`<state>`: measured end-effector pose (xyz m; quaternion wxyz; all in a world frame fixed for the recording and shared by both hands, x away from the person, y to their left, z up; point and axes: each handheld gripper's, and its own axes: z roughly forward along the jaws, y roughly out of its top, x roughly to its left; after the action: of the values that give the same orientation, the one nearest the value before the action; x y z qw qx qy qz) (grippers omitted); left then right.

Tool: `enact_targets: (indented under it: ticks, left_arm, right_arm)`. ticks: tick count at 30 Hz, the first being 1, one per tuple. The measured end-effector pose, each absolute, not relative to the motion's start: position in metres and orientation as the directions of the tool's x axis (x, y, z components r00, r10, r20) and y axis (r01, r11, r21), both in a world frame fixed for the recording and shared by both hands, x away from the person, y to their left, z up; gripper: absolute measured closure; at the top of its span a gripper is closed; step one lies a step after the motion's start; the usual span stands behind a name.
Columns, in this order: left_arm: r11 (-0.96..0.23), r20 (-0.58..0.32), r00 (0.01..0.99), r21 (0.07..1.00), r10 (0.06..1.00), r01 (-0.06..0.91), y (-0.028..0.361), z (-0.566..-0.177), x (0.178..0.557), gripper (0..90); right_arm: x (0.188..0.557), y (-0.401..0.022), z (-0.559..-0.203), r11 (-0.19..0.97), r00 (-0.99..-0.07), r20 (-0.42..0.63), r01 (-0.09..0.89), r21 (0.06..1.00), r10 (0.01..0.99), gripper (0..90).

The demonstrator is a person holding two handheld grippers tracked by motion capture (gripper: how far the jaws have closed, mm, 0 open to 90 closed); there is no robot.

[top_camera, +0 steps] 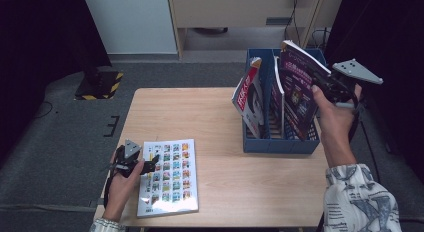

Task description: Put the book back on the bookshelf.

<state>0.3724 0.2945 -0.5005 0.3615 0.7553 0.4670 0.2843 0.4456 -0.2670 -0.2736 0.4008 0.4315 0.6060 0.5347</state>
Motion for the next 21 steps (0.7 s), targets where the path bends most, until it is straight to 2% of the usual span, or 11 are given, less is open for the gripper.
enact_targets:
  ticks: [21]
  left_arm:
    - [-0.29, 0.09, 0.388, 0.818, 0.917, 0.497, 0.297, -0.5, 0.372, 4.2]
  right_arm:
    - [0.486, -0.252, -0.279, 0.033, -0.263, -0.006, 0.098, 0.995, 0.965, 83.9]
